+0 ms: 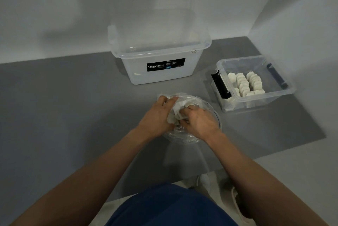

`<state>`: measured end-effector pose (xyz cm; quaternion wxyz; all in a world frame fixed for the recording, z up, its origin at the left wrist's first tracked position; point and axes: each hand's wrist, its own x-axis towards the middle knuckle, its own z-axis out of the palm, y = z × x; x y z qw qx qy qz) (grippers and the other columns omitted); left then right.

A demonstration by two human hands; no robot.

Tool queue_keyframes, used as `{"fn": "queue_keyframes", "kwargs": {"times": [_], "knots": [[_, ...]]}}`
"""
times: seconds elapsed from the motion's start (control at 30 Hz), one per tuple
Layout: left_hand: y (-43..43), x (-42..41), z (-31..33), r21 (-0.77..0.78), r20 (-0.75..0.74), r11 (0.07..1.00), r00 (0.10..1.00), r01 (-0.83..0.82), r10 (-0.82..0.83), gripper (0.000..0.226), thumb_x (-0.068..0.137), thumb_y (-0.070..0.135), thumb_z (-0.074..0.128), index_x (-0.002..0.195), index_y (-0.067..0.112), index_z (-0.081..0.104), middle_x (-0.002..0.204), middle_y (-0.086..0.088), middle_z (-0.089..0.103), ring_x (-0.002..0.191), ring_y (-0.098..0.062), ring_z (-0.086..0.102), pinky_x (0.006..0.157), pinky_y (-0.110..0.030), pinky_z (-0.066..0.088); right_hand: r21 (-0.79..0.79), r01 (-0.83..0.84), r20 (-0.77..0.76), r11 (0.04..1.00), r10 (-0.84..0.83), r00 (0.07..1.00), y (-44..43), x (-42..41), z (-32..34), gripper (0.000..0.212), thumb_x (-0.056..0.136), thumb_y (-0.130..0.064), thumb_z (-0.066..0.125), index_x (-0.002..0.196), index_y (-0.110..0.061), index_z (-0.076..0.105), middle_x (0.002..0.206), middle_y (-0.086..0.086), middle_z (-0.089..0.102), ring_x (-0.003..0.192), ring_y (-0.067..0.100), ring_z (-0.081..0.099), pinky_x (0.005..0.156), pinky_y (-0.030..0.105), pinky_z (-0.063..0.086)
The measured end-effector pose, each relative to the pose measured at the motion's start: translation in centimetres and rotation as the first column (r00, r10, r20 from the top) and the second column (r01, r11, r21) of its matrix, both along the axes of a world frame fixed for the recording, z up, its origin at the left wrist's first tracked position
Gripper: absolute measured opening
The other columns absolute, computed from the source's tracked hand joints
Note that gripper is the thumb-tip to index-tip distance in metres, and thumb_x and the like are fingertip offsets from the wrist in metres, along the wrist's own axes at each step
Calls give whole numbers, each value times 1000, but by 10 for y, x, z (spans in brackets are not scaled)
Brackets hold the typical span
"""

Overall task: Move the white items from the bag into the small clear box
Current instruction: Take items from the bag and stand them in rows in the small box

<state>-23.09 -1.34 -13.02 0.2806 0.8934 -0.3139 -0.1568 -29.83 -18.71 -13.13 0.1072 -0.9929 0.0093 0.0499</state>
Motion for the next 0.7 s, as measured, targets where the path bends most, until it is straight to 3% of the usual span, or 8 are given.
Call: {"fn": "queue_keyframes", "kwargs": {"times": [0.17, 0.3, 0.43, 0.5, 0.6, 0.67, 0.7], "knots": [[1, 1, 2, -39, -47, 999, 999, -23, 21, 98, 71, 33, 84, 154, 28, 33, 137, -3, 39, 118, -23, 53, 98, -37, 51, 50, 85, 83, 995, -89, 993, 5, -7, -5, 24, 95, -32, 55, 102, -16, 72, 103, 2, 70, 86, 30, 67, 67, 33, 48], [0, 3, 6, -85, -85, 994, 995, -62, 55, 98, 68, 35, 88, 152, 28, 37, 137, -3, 42, 126, -21, 48, 103, -30, 44, 235, 206, 152, 950, -245, 957, -2, -21, 1, 10, 88, -28, 64, 92, -21, 69, 78, -4, 71, 72, 21, 67, 65, 32, 53], [-2, -2, 17, -82, -68, 991, 993, -106, 101, 89, 67, 40, 91, 145, 31, 49, 143, -1, 37, 135, -25, 35, 105, -26, 29, 461, 269, 122, 846, -360, 925, -13, -30, 18, 3, 88, -23, 69, 91, -24, 69, 79, -10, 71, 74, 8, 68, 72, 28, 57], [0, -8, 26, -220, -30, 965, 990, -144, 141, 73, 68, 38, 91, 133, 30, 60, 144, 1, 39, 136, -21, 35, 107, -26, 29, 601, 278, 112, 750, -423, 899, -17, -34, 28, 4, 89, -21, 71, 90, -24, 70, 80, -13, 72, 78, 4, 69, 75, 25, 57], [4, -20, 43, -488, -9, 843, 967, -225, 253, 48, 73, 32, 90, 114, 29, 65, 129, 6, 52, 120, -10, 54, 98, -22, 45, 820, 211, 84, 532, -477, 875, -20, -39, 45, 10, 90, -12, 74, 89, -21, 71, 84, -6, 75, 81, 13, 72, 77, 31, 60], [1, -25, 54, -556, -271, 755, 935, -347, 230, 54, 75, 28, 90, 121, 27, 61, 124, 5, 59, 110, -10, 63, 90, -22, 55, 928, 135, 52, 348, -479, 876, -20, -40, 59, 8, 91, -5, 73, 91, -11, 69, 86, 7, 76, 79, 25, 73, 77, 37, 61], [-1, -27, 59, -558, -435, 732, 889, -390, 143, 63, 75, 27, 90, 130, 27, 58, 127, 4, 60, 110, -12, 65, 90, -26, 57, 960, 106, 32, 260, -475, 879, -19, -39, 65, 7, 91, -2, 72, 92, -8, 68, 85, 11, 75, 76, 26, 72, 76, 36, 61]]}}
